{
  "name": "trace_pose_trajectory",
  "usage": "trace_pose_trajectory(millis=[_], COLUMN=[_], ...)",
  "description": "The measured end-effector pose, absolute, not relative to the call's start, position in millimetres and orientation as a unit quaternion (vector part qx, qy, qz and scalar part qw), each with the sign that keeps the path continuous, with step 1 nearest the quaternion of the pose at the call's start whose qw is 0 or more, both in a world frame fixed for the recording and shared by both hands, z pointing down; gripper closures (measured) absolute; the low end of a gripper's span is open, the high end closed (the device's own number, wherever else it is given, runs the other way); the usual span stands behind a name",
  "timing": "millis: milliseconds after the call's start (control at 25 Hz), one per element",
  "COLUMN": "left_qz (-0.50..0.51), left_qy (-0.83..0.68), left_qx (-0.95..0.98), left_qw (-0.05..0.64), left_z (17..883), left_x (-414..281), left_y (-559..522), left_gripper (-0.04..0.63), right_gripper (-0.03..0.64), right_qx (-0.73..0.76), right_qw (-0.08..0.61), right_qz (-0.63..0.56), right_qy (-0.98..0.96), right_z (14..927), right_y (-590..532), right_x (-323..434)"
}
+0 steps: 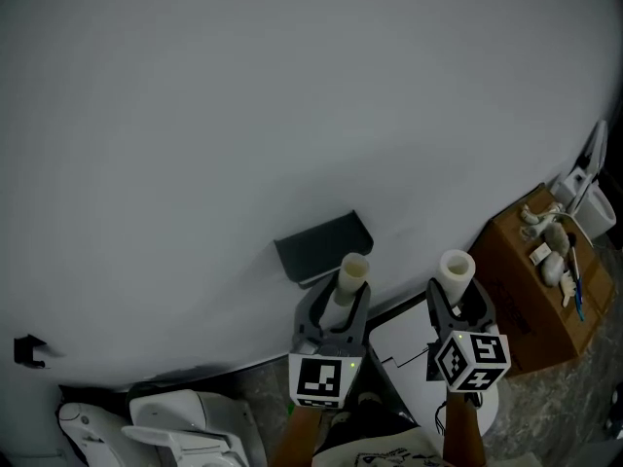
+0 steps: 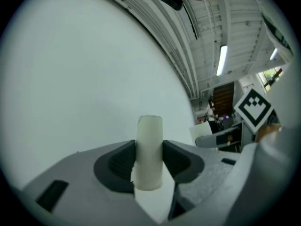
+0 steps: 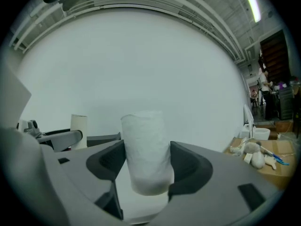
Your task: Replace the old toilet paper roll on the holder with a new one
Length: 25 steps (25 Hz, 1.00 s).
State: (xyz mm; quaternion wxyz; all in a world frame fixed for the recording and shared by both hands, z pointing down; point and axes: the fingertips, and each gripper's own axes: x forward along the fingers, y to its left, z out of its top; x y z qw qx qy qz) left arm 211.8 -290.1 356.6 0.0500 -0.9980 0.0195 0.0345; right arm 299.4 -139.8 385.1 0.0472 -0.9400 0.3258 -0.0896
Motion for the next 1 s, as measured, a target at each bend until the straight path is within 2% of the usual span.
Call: trace_pose_trajectory(millis=[200,440,600,720,1000], left_qz=[0.049,0.045,0.047,0.049,0.06], left_qy=[0.058,0.075,0.082,0.089,0.108], left_qx=[-0.997,-0.996,-0.995,-0.995,-0.992], left_qw=[0.005,-0.005,-0.004,-0.003,0.006], left_z=[357,357,354,352,341], left_x=[186,173,170,162,145], left_y=[-321,-338,-341,-349,-363], left_gripper=[0.414,0.414,0.414,0.414,0.414], right_gripper=[0.311,0.311,0.311,0.311,0.311], right_qx=[-0.931,-0.923,-0.921,-0.923,-0.887], right_qw=[0.066,0.063,0.035,-0.034,-0.281], right_qz=[-0.1,-0.105,-0.105,-0.091,-0.017], right_qy=[0.346,0.364,0.372,0.373,0.365], right_z=[388,391,398,406,425], right_y=[-158,-177,-186,-200,-227], right_x=[289,280,283,290,323])
